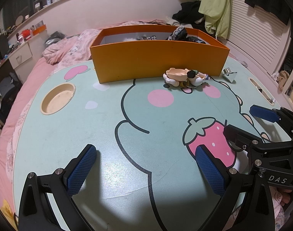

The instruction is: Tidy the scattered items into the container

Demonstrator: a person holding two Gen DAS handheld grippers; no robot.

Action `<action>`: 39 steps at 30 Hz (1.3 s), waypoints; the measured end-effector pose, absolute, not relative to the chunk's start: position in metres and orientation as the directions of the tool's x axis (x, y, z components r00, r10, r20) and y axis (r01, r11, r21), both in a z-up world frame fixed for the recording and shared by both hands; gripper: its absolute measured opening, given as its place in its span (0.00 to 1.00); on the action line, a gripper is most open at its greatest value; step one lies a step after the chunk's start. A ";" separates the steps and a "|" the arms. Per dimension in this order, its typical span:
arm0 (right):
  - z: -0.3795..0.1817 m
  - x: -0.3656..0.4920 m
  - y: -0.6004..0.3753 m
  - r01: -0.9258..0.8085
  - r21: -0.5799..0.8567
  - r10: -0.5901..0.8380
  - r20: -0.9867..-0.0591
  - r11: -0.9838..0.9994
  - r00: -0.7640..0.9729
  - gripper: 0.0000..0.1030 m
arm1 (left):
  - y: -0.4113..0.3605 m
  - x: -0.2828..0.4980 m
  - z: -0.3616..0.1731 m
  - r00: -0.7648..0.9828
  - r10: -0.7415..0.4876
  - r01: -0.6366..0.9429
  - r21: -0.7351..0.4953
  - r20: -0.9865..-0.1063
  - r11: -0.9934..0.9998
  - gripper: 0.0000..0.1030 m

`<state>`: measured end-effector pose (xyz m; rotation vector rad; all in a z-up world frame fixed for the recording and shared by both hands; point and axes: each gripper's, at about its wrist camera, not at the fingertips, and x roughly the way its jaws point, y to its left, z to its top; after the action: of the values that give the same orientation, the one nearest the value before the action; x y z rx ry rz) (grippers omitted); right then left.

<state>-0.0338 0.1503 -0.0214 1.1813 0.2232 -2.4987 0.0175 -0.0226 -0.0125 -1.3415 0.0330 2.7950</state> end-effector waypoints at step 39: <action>-0.014 -0.029 0.153 0.355 0.028 -0.251 -0.758 -0.934 -0.602 0.81 | 0.040 -0.108 -0.001 -0.541 0.135 -0.149 -0.064 -0.830 -0.987 0.65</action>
<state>-0.0290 0.1527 -0.0142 1.1726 0.1790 -2.5365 -0.1079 0.0400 -0.0009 -1.4122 0.0213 2.6234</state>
